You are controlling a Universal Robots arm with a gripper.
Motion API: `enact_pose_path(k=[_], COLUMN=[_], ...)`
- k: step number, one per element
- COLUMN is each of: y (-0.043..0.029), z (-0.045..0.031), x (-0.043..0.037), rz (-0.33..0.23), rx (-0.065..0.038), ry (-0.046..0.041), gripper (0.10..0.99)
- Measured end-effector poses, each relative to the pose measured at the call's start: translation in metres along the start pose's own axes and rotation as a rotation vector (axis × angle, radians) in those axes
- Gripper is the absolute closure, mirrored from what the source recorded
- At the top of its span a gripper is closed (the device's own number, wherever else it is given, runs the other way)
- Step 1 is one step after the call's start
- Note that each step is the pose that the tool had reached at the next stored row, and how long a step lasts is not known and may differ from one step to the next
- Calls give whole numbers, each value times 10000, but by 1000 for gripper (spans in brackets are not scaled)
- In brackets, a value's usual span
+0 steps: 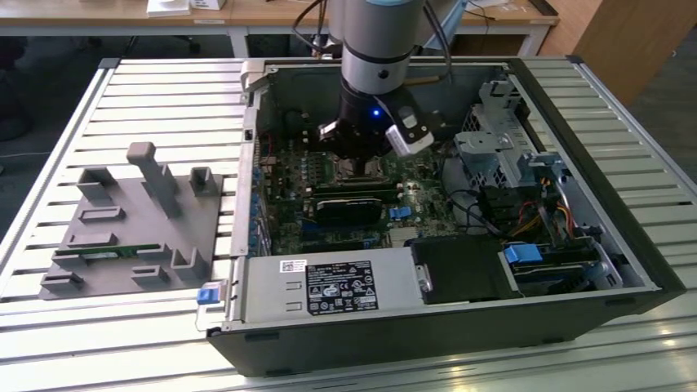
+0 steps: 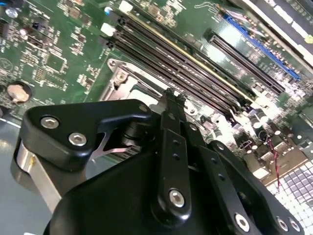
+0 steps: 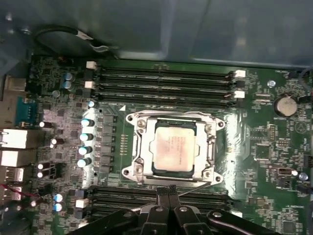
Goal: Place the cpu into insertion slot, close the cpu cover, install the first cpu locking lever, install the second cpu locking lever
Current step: 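Install the second cpu locking lever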
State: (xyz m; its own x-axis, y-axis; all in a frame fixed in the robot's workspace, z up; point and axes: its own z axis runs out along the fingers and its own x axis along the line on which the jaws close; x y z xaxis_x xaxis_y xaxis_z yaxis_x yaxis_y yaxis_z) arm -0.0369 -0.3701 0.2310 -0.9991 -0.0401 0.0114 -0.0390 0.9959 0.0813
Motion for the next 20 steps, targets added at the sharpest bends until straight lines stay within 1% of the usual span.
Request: enact_pose_path(k=[2,8,11,15,20], y=[-1,-10,-33,-53,-59], z=[11,85,92,91,91], x=[17,18,19,20,21], rz=[1,8,14,15,15], rx=[0,-10,-49,-49,-50], ry=[8,102,104,105,105], gripper=[980,980,980,980,980])
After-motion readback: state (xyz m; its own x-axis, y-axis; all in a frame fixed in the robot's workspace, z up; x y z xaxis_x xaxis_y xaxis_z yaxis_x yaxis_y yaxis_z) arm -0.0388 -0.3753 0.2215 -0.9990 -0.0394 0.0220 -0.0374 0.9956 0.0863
